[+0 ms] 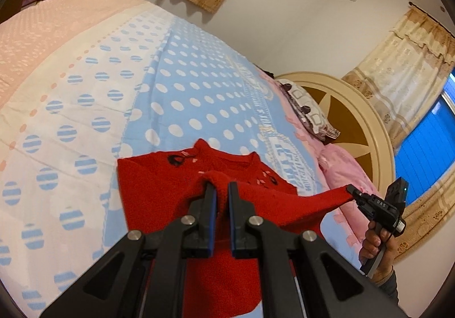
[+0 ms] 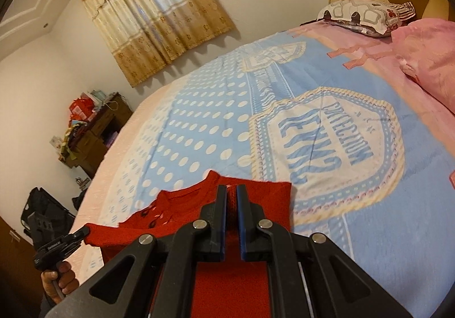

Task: Fold small clothes
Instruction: 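Lift the hem with both grippers and fold it over toward the collar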

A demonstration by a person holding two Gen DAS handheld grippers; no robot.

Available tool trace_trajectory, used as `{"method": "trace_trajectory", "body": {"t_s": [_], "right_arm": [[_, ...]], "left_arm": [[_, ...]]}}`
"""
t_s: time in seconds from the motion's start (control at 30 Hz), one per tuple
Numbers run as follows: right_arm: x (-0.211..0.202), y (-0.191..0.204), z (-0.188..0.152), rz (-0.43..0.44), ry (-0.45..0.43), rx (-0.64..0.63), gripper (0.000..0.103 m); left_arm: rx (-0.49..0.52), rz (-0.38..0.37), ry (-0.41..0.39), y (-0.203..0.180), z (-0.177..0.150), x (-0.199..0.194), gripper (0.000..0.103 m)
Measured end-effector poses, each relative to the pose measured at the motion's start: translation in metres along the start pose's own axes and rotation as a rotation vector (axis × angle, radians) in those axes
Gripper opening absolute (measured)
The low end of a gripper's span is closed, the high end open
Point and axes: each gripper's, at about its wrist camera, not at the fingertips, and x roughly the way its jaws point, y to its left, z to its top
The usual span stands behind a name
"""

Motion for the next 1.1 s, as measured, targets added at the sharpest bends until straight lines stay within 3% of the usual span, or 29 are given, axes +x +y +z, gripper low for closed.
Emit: {"method": "trace_trajectory", "body": {"t_s": [0.37, 0.73, 1.1], "right_arm": [[0.078, -0.019, 0.007, -0.044, 0.102, 0.052, 0.006], [0.122, -0.029, 0.009, -0.059, 0.174, 0.070, 0.006], [0.147, -0.032, 0.015, -0.150, 0.159, 0.040, 0.008]], "left_arm": [[-0.068, 0.041, 0.056, 0.031, 0.012, 0.046, 0.007], [-0.132, 0.065, 0.088, 0.058, 0.009, 0.066, 0.007], [-0.116, 0.126, 0.079, 0.060, 0.014, 0.076, 0.011]]}}
